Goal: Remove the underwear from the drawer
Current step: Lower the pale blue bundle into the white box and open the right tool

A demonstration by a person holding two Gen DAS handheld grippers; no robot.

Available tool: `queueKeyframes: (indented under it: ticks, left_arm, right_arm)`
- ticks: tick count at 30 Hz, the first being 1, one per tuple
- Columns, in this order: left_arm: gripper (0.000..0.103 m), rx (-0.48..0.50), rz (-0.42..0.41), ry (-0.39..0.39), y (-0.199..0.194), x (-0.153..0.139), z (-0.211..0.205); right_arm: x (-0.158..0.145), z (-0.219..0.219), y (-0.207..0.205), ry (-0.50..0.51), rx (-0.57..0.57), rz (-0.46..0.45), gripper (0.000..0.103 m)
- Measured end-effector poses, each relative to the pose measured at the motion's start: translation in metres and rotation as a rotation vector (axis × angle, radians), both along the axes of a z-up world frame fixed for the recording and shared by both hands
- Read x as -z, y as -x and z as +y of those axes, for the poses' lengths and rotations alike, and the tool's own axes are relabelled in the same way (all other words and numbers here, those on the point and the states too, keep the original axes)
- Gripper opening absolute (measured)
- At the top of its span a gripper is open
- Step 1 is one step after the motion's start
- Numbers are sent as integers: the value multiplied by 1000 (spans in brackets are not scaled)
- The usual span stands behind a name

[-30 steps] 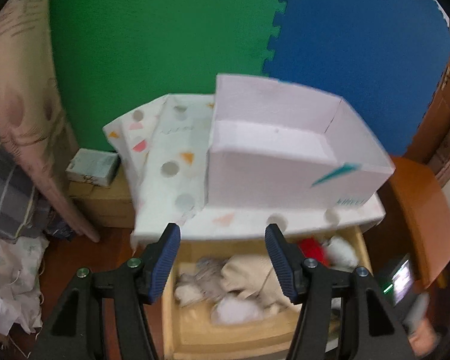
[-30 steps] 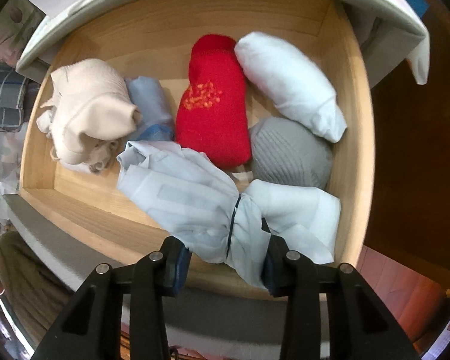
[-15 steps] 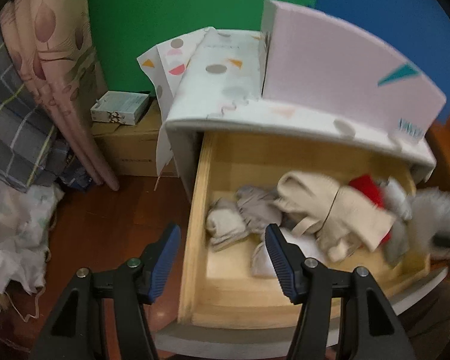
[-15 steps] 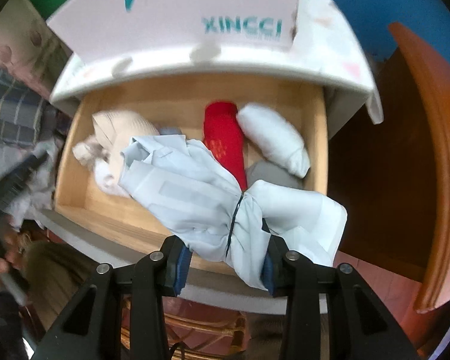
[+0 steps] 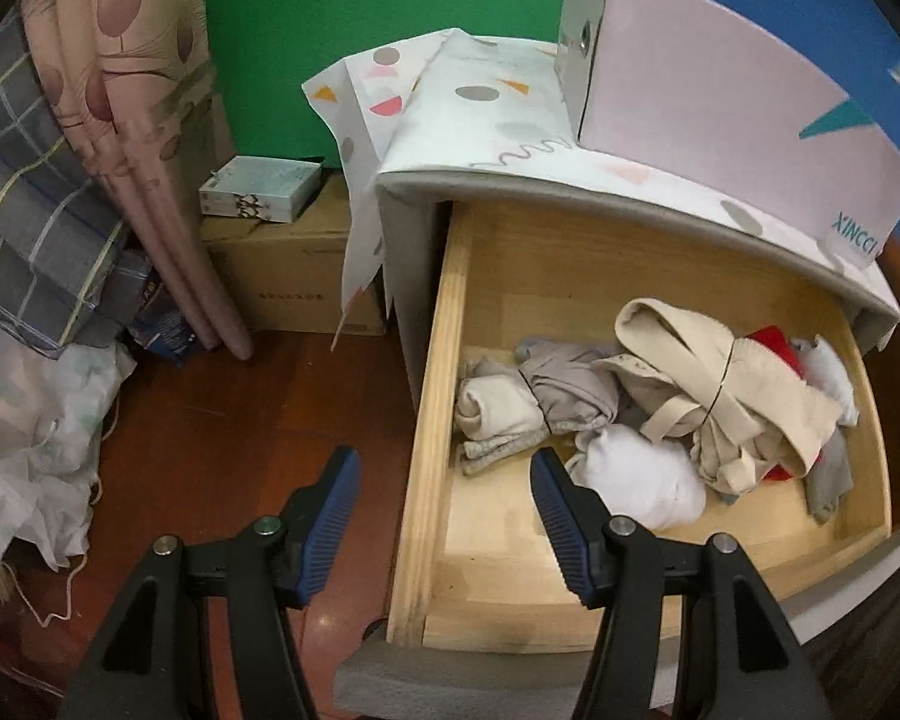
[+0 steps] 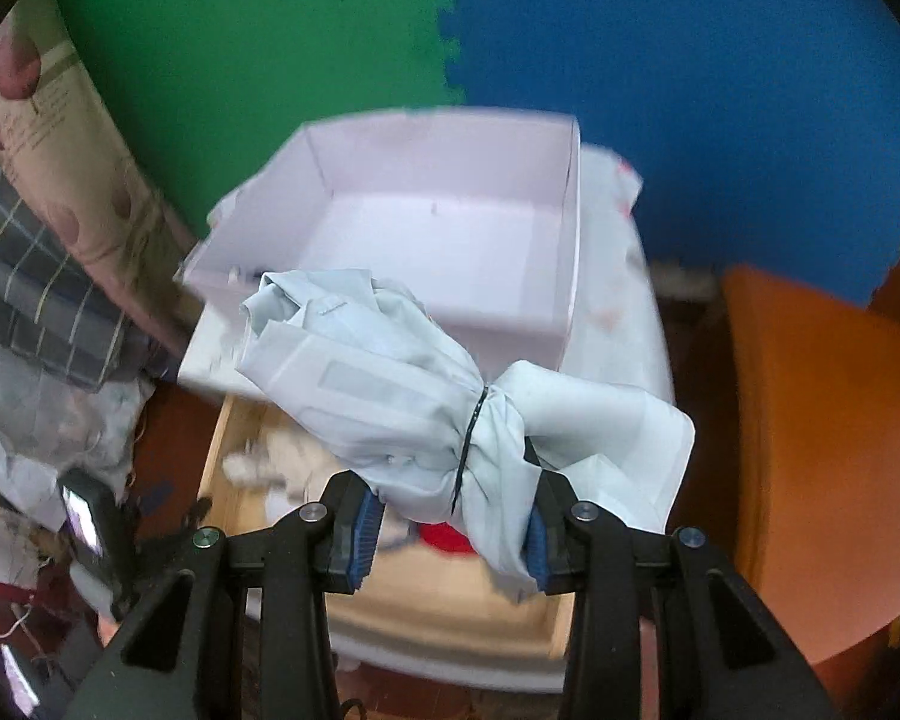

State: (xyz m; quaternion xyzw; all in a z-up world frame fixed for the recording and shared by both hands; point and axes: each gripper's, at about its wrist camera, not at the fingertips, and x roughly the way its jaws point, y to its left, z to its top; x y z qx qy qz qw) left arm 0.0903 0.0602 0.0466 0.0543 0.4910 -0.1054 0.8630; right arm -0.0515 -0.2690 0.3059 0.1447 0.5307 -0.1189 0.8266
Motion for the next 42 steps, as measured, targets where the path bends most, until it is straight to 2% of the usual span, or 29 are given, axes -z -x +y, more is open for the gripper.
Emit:
queueKeyframes:
  ticks: [4, 8, 15, 20, 24, 26, 29, 32, 34, 37, 42]
  left_arm:
    - [60, -6, 9, -1, -1, 3, 0]
    - [60, 2, 16, 2, -1, 4, -1]
    - [60, -7, 23, 33, -1, 7, 2]
    - [60, -27, 45, 69, -5, 11, 8]
    - [60, -31, 54, 82, -6, 12, 10]
    - [60, -32, 52, 81, -6, 13, 10]
    - [60, -44, 54, 105, -8, 13, 13]
    - [60, -48, 56, 106, -8, 13, 13]
    - [60, -44, 59, 104, -8, 14, 12]
    - [60, -45, 71, 100, -9, 16, 11]
    - [60, -48, 74, 104, -9, 16, 13]
  right_arm:
    - [-14, -10, -44, 67, -4, -10, 36]
    - [-7, -19, -87, 95, -13, 24, 36]
    - [44, -24, -150, 131, -39, 148, 37]
    - [76, -26, -169, 126, -34, 212, 40]
    - [97, -29, -177, 88, -27, 250, 45]
    - [104, -28, -178, 83, -31, 262, 51]
    - [108, -30, -173, 80, -16, 258, 51]
    - [97, -27, -168, 68, -16, 226, 54]
    - [88, -24, -165, 69, -33, 217, 63]
    - [68, -17, -151, 100, -49, 189, 64]
    - [45, 3, -105, 41, -128, 148, 64]
